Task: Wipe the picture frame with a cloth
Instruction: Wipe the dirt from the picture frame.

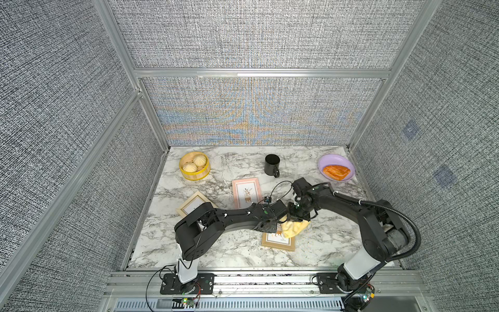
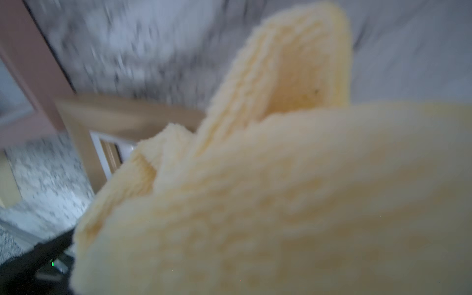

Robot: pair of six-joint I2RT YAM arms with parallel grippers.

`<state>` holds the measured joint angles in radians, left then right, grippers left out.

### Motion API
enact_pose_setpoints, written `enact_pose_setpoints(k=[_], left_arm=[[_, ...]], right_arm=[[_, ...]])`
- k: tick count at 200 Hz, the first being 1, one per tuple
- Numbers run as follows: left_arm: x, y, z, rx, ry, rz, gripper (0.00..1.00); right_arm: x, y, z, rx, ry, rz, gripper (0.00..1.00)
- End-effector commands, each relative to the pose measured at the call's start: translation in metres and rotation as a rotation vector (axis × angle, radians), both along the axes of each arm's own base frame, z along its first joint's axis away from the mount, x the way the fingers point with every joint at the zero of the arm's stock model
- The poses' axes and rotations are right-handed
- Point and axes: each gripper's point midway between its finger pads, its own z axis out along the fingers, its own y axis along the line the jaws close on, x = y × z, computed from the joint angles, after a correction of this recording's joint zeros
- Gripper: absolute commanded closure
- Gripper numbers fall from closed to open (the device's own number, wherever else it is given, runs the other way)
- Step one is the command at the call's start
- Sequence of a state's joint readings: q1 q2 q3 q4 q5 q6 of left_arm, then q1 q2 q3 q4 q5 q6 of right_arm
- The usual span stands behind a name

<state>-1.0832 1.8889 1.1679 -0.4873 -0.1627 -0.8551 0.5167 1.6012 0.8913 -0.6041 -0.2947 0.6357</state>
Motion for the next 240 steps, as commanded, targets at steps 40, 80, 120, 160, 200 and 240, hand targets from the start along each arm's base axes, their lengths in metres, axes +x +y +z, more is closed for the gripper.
enact_pose_setpoints(k=[40, 80, 120, 160, 200, 240], left_arm=[[-0.009, 0.017, -0.014, 0.072, 0.054, 0.002, 1.0], [-0.009, 0.015, -0.014, 0.068, 0.057, -0.002, 1.0], [-0.01, 0.013, -0.015, 0.067, 0.066, -0.006, 1.0], [-0.009, 0.01, -0.017, 0.061, 0.073, 0.001, 1.0], [-0.007, 0.003, -0.015, 0.049, 0.078, 0.012, 1.0], [-0.006, -0.001, -0.015, 0.034, 0.084, 0.018, 1.0]], right_arm=[[-0.1, -0.03, -0.016, -0.122, 0.161, -0.053, 1.0], [-0.039, -0.036, -0.001, -0.099, 0.078, -0.077, 1.0], [0.042, -0.034, 0.023, -0.073, -0.039, -0.083, 1.0], [0.069, -0.033, 0.019, -0.069, -0.036, -0.079, 1.0], [0.0, -0.047, 0.004, -0.076, 0.084, -0.096, 1.0], [-0.078, -0.053, 0.001, -0.105, 0.151, -0.073, 1.0]])
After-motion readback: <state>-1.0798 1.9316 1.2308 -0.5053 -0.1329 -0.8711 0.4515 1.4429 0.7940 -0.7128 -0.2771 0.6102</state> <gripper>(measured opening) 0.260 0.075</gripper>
